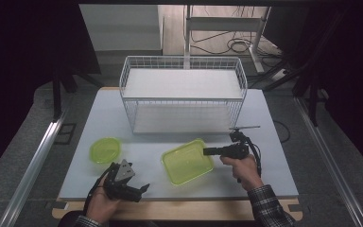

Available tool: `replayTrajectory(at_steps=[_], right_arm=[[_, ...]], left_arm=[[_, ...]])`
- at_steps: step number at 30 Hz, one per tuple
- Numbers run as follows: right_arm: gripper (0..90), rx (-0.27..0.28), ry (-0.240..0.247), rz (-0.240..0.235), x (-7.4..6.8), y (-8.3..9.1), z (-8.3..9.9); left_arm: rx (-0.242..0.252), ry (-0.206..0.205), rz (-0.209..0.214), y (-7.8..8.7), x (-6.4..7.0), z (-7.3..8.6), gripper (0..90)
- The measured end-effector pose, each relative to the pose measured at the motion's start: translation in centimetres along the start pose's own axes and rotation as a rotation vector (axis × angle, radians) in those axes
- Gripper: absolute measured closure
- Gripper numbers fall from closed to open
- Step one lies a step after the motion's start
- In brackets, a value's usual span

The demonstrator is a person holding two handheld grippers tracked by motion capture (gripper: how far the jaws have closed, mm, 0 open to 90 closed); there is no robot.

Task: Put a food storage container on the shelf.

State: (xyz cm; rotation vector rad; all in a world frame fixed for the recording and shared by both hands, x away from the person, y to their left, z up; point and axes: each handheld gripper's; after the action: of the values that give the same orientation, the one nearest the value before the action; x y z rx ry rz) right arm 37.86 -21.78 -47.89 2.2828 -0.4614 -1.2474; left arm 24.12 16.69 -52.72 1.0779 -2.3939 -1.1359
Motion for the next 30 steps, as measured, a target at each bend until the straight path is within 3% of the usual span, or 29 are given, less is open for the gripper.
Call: replayTrajectory(at_steps=[13, 30], right_arm=[[79.5, 0.073, 0.019, -0.006, -1.2, 1.9, -1.3], [79.5, 0.148, 0.045, -0.014, -3.8, 3.5, -4.2]], left_arm=[[-0.004, -0.001, 0.006, -0.1, 0.0, 0.0, 3.7], [-0.011, -0.001, 0.017, -0.2, 0.0, 0.0, 3.4]])
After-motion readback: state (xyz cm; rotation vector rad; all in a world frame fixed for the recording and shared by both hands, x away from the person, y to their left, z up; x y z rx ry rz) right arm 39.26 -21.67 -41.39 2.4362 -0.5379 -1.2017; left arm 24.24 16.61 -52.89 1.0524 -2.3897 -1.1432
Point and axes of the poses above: each handheld gripper's, and its own axes: y roughly backward along the jaws, z roughly out of its underside, x roughly to its right, and after that the axes turned 7 degrees about -x, right-handed
